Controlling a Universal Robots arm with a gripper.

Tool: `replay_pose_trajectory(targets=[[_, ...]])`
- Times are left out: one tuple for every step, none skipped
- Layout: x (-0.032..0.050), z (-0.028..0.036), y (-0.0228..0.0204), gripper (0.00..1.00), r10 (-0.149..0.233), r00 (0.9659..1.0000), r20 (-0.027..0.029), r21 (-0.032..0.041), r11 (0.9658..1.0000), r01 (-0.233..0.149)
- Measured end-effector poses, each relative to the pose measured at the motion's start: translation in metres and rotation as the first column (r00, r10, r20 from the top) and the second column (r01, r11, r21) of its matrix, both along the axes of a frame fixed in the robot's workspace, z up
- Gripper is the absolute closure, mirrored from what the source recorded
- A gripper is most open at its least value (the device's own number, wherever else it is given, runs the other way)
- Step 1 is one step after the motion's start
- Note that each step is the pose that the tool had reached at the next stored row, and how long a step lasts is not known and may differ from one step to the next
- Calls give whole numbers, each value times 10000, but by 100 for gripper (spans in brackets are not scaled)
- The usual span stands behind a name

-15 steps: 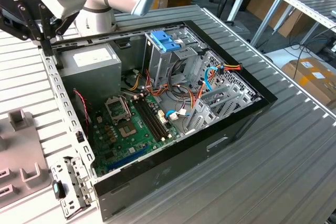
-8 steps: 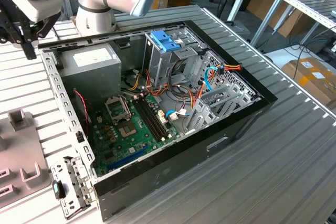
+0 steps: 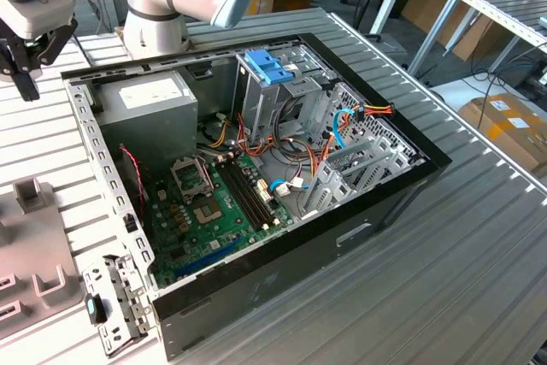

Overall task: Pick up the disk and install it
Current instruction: 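Reach for the disk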

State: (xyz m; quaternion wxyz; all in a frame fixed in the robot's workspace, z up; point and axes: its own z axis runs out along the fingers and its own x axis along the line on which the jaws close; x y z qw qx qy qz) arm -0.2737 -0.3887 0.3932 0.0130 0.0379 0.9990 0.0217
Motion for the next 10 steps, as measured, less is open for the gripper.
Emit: replay_pose_trajectory(targets=[[0, 0, 0, 89, 1, 10000, 0, 0, 10000, -1], [-1, 0, 0, 89, 0, 10000, 0, 0, 10000, 0], [-2, 0, 0, 89, 0, 10000, 0, -1, 10000, 0], [-2, 0, 0, 89, 0, 10000, 0, 0, 10000, 0], [-2, 0, 0, 89, 0, 10000, 0, 0, 10000, 0], [-2, 0, 0, 89, 0, 10000, 0, 0, 10000, 0], [-3, 0, 0, 89, 0, 10000, 0, 0, 10000, 0], [-3, 0, 0, 89, 0, 10000, 0, 0, 10000, 0], [-4, 0, 0, 89, 0, 10000, 0, 0, 10000, 0], [-10, 0, 0, 89, -2, 10000, 0, 0, 10000, 2]])
